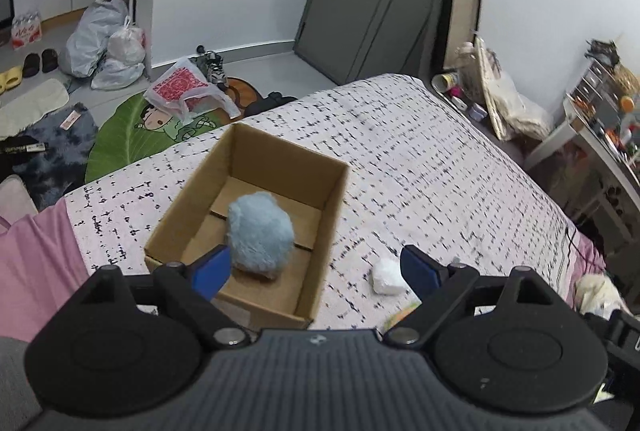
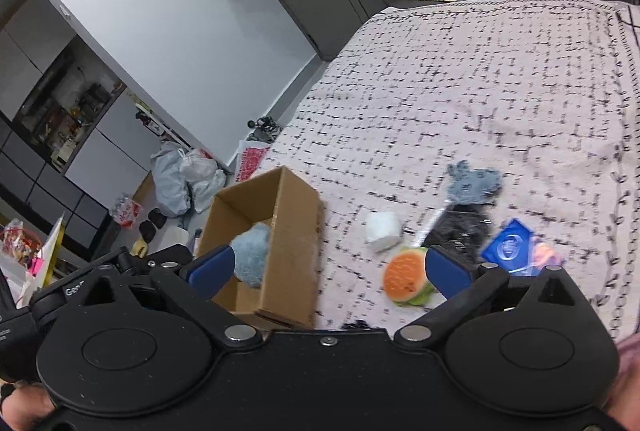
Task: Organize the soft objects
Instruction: 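Open the left tool to drop the plush ball into the box, then grasp the black lace item with the left tool while the right tool grasps the blue tissue pack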
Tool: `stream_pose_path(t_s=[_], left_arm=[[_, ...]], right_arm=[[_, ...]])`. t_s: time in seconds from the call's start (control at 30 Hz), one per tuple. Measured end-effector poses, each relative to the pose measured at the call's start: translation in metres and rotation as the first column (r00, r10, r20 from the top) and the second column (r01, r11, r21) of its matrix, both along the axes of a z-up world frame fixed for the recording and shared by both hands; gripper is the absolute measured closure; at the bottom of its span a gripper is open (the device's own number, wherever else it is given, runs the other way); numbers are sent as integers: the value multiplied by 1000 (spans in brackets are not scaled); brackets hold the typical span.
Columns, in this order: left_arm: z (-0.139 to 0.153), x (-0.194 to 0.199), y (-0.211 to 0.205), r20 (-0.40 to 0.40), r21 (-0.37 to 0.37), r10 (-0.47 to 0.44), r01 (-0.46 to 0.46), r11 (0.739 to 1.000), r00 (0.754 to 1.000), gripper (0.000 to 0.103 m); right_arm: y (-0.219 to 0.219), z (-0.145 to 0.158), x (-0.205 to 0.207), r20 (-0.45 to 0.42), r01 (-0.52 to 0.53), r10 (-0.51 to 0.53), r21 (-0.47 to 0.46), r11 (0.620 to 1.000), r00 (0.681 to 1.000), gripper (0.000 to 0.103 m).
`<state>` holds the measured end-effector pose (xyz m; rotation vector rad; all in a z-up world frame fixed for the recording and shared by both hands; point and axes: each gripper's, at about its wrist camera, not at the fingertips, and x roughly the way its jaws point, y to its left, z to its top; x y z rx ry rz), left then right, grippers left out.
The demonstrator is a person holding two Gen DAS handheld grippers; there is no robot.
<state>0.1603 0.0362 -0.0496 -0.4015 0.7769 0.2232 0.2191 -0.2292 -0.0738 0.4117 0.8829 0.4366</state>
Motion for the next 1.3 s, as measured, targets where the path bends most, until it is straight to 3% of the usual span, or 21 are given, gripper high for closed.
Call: stream_pose_path(t_s=[0.4,0.57,0.73,0.93,1.3], left_arm=[[1,-11,-55,-27,53,-68,69,996,997,13],[-6,-10,-72,-58,49,-87,90,995,994,13],[-20,-10,-85,-102,68,-89,97,993,991,13],[-45,-8,-94,-160,64,-65,77,995,985,13],[-93,4,-101,-250,80,-18,39,996,968,13]], right_arm=[[-45,-2,-10,-1,-3,3,-49,999,1000,0],[-60,-7,-10,-14,4,-5,-28,1000,1000,0],[-66,-16,-9,-23,5,-6,-45,999,1000,0],[-72,-36,-4,-88,-28,31,36,999,996,0],[-89,-74,17,-205,72,-65,23,997,977,0]])
